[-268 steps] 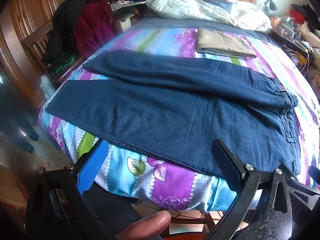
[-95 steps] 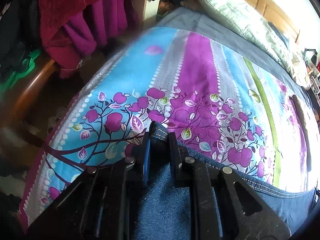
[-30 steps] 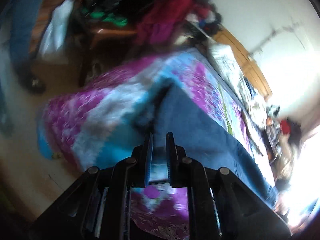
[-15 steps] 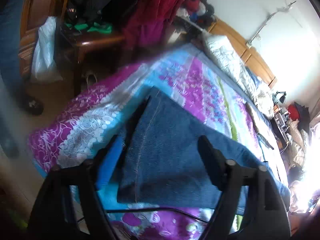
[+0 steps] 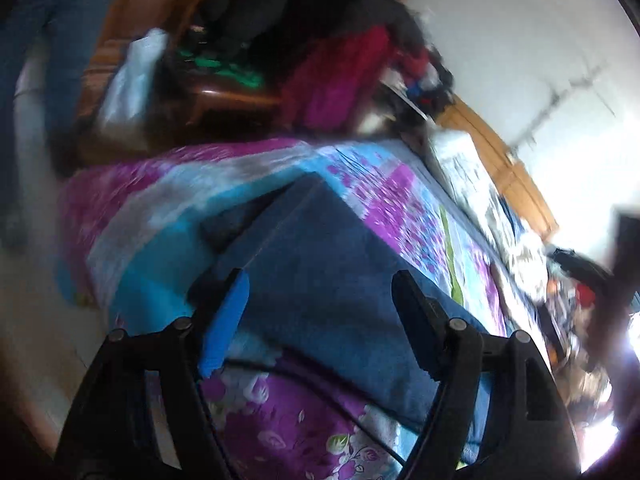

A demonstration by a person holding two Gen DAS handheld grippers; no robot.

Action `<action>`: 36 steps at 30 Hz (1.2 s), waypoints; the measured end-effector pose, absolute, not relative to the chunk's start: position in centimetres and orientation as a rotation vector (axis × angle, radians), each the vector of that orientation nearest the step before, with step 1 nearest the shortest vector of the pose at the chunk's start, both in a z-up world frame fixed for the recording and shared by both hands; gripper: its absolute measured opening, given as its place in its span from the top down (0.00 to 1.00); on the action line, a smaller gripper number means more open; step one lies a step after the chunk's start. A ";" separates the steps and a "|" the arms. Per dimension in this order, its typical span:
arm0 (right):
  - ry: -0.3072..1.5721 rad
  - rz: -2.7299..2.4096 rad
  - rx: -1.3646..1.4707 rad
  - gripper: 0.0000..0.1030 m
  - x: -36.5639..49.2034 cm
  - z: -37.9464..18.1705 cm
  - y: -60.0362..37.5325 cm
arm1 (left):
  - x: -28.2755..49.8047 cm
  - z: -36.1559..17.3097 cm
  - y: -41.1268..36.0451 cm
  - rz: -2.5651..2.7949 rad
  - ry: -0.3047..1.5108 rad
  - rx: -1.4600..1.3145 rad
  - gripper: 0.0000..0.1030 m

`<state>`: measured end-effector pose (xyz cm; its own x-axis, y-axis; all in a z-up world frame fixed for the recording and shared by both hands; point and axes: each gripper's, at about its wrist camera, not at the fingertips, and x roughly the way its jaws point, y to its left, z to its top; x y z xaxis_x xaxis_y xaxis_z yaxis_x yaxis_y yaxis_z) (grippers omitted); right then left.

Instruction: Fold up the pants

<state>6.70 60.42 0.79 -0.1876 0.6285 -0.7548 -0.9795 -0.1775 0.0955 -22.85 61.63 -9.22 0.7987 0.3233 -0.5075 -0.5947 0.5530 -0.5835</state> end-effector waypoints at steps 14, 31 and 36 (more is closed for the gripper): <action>0.779 1.811 -0.806 0.94 3.5 -11.0 74.4 | -22.1 -10.1 62.0 0.565 0.410 -0.725 0.27; 0.683 1.535 -0.569 0.23 6.9 -7.9 72.9 | -23.6 -9.1 63.4 0.640 0.338 -0.697 0.23; 0.524 1.538 -0.774 0.37 2.5 -5.9 63.0 | -23.5 -8.6 63.7 0.488 0.320 -0.828 0.24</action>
